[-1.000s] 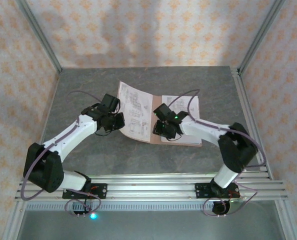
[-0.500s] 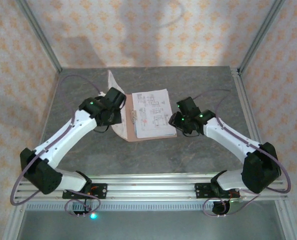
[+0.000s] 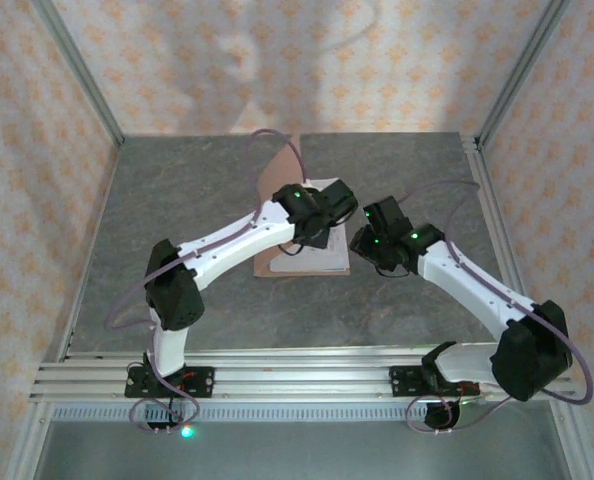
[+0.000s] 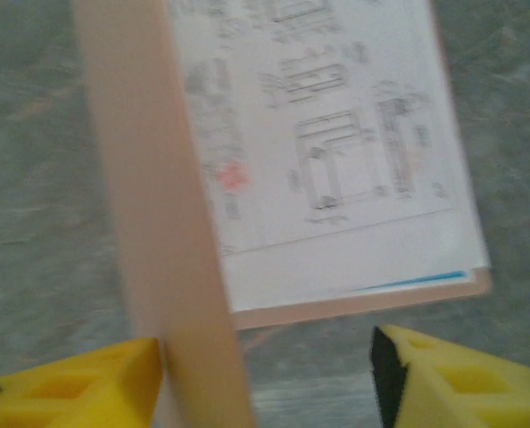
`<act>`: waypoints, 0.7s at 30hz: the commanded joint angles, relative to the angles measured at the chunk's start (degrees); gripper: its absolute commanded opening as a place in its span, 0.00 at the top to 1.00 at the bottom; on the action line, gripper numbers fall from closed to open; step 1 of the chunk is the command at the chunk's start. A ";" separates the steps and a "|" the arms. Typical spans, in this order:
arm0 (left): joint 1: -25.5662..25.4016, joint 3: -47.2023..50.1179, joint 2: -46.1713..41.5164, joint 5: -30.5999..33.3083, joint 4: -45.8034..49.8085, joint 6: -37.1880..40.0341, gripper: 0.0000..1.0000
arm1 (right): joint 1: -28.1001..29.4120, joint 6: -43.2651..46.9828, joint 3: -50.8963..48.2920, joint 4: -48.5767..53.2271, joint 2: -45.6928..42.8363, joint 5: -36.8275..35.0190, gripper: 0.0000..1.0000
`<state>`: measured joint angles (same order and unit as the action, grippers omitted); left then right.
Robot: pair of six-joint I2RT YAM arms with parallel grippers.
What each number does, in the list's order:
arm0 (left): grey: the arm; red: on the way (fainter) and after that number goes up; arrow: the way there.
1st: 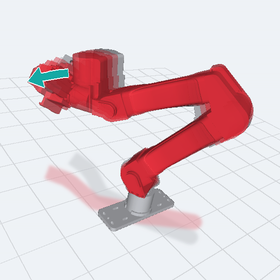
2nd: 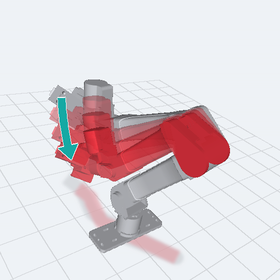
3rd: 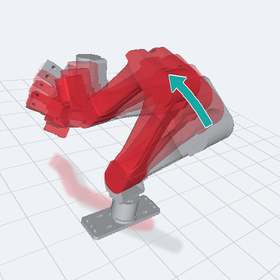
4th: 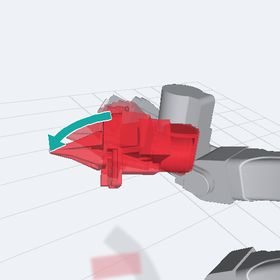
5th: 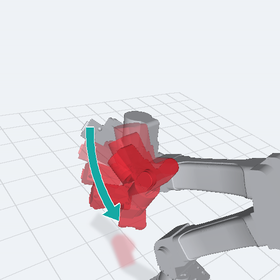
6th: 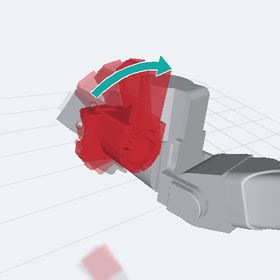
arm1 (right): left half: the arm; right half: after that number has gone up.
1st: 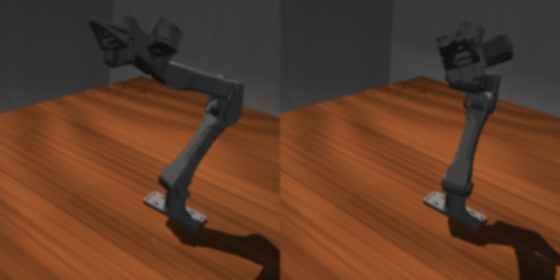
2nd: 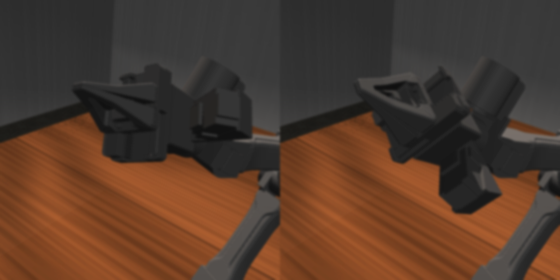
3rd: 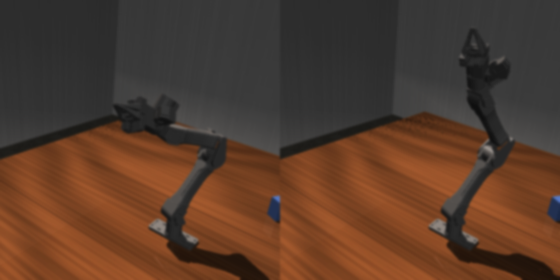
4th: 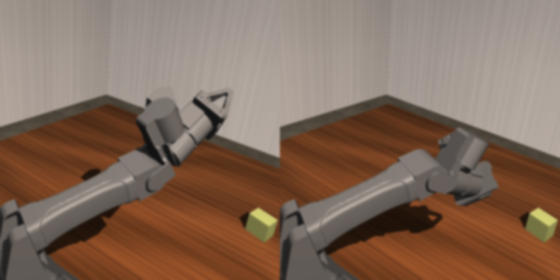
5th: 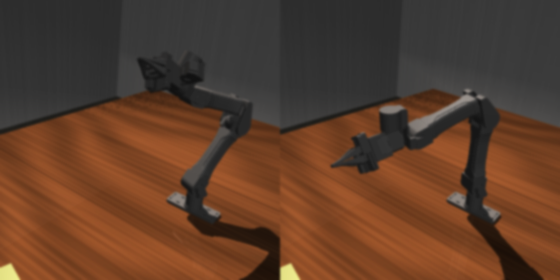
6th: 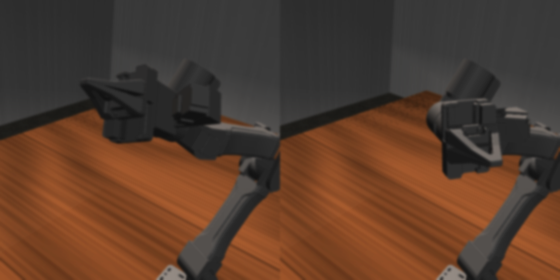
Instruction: Put the files into the folder
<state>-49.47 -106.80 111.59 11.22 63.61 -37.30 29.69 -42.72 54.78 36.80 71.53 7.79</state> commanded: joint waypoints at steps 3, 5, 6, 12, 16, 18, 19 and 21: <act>0.34 6.74 -1.58 -15.02 -19.47 -4.36 0.02 | -0.46 1.09 -3.24 2.23 -10.75 -9.27 0.39; 0.68 8.92 -4.41 -15.68 -22.81 -4.88 0.00 | -0.46 2.92 -4.01 1.31 -13.93 -9.68 0.02; 1.13 10.54 -5.91 -15.86 -24.42 -5.13 0.00 | -0.59 3.89 -4.16 0.94 -15.24 -9.66 0.00; 6.80 22.73 -19.49 -12.40 -30.00 -5.69 0.00 | -0.58 9.07 -2.01 2.04 -22.11 -15.29 0.01; 9.48 26.75 -29.33 8.23 -20.96 -2.69 0.00 | -0.68 11.92 -2.76 1.04 -27.83 -32.08 0.00; 10.16 31.60 -34.09 18.28 -21.18 0.86 0.00 | -0.66 22.34 -10.17 -13.61 -31.45 -34.97 0.01; 11.15 36.12 -37.25 19.62 -25.21 4.81 0.00 | -0.66 26.30 -15.00 -21.20 -33.24 -37.15 0.00; 13.51 46.17 -42.95 19.93 -36.17 16.84 0.00 | -0.69 31.45 -22.13 -31.97 -36.00 -42.68 0.00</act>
<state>-37.85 -69.91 71.57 20.25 33.78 -33.87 29.10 -23.09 39.59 21.39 37.39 -22.98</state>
